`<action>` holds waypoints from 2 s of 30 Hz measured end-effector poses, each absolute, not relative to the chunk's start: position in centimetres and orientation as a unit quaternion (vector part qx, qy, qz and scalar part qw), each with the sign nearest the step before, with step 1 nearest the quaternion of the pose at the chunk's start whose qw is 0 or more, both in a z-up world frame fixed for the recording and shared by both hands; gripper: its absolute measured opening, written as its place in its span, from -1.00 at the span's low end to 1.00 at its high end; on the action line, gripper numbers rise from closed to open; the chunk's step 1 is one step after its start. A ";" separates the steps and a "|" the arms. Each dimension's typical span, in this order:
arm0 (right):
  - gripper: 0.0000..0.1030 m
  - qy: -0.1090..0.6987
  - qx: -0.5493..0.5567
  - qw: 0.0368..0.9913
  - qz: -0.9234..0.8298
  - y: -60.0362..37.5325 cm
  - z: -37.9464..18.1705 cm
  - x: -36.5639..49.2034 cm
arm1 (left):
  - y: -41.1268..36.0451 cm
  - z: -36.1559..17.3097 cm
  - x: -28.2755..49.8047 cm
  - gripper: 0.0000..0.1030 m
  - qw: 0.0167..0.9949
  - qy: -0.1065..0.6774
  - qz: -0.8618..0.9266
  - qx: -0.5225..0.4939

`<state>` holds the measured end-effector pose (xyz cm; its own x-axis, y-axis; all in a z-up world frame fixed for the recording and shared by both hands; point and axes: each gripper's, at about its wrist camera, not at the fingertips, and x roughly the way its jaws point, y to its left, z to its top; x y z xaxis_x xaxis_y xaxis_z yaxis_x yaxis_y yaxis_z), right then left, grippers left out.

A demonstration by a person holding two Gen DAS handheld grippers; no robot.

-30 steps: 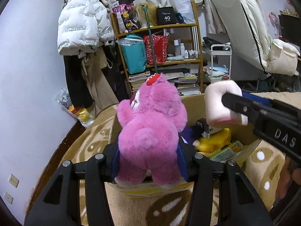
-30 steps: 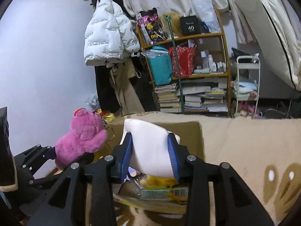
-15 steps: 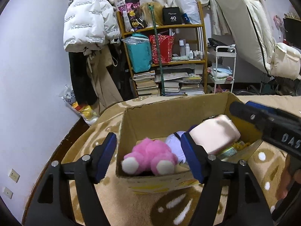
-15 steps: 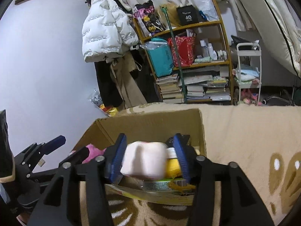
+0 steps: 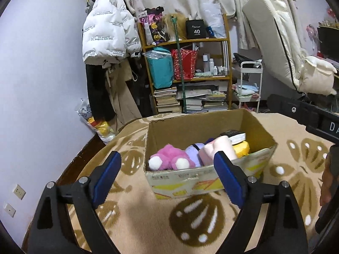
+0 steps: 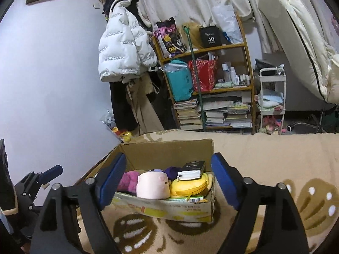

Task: Organize soft objects

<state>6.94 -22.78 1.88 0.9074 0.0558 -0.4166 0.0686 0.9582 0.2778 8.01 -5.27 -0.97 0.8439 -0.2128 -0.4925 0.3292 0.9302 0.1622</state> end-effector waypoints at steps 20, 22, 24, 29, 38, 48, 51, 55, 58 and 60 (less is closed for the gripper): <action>1.00 0.177 0.071 0.982 -0.012 -20.2 6.8 -1.3 | -1.6 2.4 1.5 0.94 0.960 0.235 -0.122 0.089; 1.00 0.173 0.069 0.982 -0.016 -20.1 6.9 -1.9 | -1.2 2.6 0.8 0.94 0.961 0.234 -0.120 0.087; 1.00 0.173 0.074 0.982 -0.018 -20.2 7.0 -2.6 | -0.7 2.8 0.2 0.94 0.962 0.232 -0.121 0.081; 1.00 0.160 0.086 0.983 -0.016 -20.6 6.7 -4.0 | 0.0 3.3 -1.2 0.94 0.965 0.218 -0.121 0.077; 1.00 0.163 0.077 0.983 -0.028 -20.9 5.8 -5.6 | -0.4 3.9 -2.9 0.94 0.968 0.178 -0.157 0.082; 1.00 0.172 0.082 0.981 -0.029 -21.2 4.9 -5.2 | -0.7 3.9 -2.2 0.94 0.967 0.182 -0.161 0.074; 1.00 0.178 0.081 0.980 -0.031 -21.2 4.6 -4.8 | -0.7 3.6 -1.5 0.94 0.966 0.189 -0.163 0.071; 1.00 0.183 0.082 0.979 -0.036 -21.3 4.2 -4.4 | -0.8 3.2 -0.7 0.94 0.965 0.196 -0.162 0.071; 1.00 0.186 0.083 0.978 -0.038 -21.4 4.1 -4.2 | -0.9 3.0 -0.6 0.94 0.964 0.199 -0.162 0.071; 1.00 0.188 0.084 0.978 -0.041 -21.4 4.0 -4.0 | -1.0 2.9 -0.5 0.94 0.964 0.199 -0.160 0.071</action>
